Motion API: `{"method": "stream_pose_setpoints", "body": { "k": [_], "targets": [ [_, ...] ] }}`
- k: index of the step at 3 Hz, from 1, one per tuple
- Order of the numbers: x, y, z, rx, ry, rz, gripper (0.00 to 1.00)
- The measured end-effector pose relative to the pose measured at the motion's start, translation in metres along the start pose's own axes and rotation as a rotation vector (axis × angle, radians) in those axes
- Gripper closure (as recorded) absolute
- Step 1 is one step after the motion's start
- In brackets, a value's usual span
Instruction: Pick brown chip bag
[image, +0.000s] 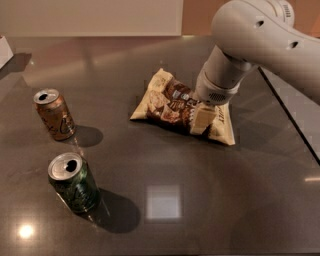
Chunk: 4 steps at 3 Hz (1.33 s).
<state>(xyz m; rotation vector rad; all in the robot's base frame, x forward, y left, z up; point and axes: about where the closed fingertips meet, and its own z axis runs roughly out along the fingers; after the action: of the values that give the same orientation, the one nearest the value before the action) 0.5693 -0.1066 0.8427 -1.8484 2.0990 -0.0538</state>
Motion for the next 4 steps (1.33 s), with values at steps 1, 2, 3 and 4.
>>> {"method": "stream_pose_setpoints", "body": {
  "k": [1,2,3,4],
  "targets": [
    [0.004,-0.006,-0.009,0.001,-0.005,0.015,0.64],
    [0.001,-0.015,-0.030,-0.013,-0.041,0.035,0.87],
    [-0.005,-0.028,-0.062,-0.040,-0.088,0.074,1.00],
    [-0.010,-0.043,-0.095,-0.055,-0.119,0.098,1.00]
  ]
}}
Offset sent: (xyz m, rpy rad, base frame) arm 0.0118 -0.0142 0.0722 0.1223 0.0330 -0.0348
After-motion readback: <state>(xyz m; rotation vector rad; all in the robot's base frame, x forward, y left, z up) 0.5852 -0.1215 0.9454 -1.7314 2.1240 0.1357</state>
